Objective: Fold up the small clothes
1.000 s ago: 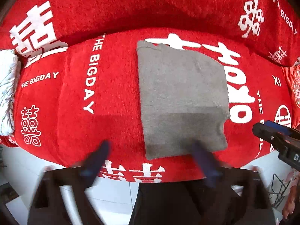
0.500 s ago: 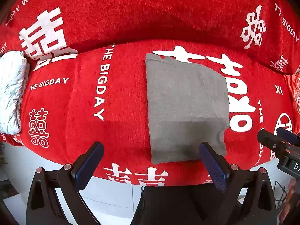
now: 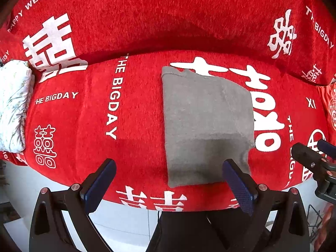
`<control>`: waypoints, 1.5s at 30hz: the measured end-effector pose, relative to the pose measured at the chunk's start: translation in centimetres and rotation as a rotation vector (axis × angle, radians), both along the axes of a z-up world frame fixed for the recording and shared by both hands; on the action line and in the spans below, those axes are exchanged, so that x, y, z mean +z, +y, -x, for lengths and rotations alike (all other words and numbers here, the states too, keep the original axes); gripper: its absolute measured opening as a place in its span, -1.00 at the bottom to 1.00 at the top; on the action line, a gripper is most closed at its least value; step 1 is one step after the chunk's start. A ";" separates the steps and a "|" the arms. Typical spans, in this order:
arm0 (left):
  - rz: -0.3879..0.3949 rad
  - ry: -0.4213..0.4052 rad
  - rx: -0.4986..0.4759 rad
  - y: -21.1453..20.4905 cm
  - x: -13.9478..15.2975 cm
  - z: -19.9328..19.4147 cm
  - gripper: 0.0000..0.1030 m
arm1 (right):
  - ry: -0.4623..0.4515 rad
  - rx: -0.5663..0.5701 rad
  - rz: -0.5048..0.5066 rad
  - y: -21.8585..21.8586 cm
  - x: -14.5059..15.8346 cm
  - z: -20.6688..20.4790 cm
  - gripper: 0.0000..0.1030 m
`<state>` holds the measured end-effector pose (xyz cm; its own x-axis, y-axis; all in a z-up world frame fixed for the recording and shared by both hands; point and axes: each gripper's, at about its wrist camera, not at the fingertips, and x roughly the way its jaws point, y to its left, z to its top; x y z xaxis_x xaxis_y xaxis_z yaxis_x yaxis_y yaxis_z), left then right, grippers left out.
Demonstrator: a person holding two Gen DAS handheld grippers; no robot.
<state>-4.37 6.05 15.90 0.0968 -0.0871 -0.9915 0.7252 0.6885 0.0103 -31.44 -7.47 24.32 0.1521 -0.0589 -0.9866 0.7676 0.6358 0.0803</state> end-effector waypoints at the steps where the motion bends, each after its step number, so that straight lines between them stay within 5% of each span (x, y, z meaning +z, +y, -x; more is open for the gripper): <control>1: 0.001 -0.001 0.001 -0.1 0.0 0.0 0.97 | 0.002 0.000 0.001 -0.1 0.0 0.0 1.00; 45: -0.006 -0.017 0.019 -0.3 0.3 -0.3 0.97 | 0.012 0.015 0.003 -0.3 -0.1 -0.6 1.00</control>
